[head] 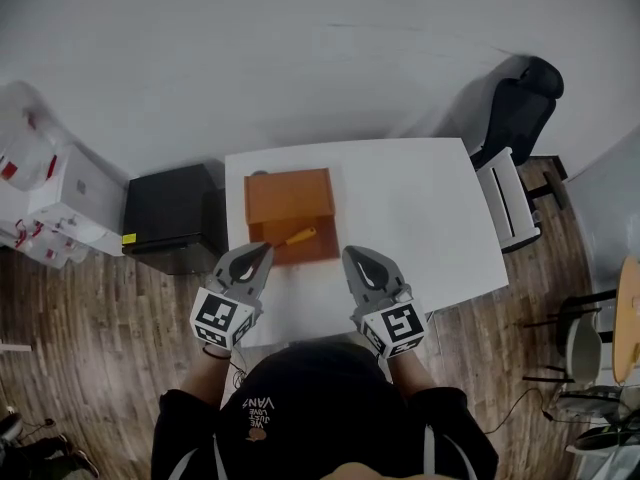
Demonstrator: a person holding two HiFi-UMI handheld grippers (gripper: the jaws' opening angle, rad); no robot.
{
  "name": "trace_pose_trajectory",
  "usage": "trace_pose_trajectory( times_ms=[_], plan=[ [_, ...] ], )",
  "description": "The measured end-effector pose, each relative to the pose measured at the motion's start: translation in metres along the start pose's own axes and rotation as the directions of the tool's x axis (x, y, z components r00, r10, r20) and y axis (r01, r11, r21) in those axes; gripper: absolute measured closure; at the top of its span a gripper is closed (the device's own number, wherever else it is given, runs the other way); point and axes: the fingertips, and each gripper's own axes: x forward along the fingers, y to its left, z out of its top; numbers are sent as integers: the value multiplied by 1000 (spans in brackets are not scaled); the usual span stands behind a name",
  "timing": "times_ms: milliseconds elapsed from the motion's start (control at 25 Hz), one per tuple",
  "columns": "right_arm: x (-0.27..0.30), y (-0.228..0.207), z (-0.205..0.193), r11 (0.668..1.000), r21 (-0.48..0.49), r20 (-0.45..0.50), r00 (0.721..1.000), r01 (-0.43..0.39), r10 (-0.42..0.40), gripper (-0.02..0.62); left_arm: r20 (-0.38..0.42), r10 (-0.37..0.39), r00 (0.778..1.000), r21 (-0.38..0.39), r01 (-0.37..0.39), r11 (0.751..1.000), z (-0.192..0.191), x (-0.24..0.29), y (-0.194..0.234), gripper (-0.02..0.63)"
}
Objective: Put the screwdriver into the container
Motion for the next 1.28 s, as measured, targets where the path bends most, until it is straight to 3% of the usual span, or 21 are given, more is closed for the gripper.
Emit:
trace_pose_trajectory(
  times_ms=[840,1280],
  plan=[
    [10,12,1,999,-13,-9,999,-40,40,583,69,68,995,-78,-63,995,5,-32,-6,591],
    [12,19,-9,998,-8,-39,997,-60,59,584,74,69,995,-92,-62,994,6,-34,-13,591]
  ],
)
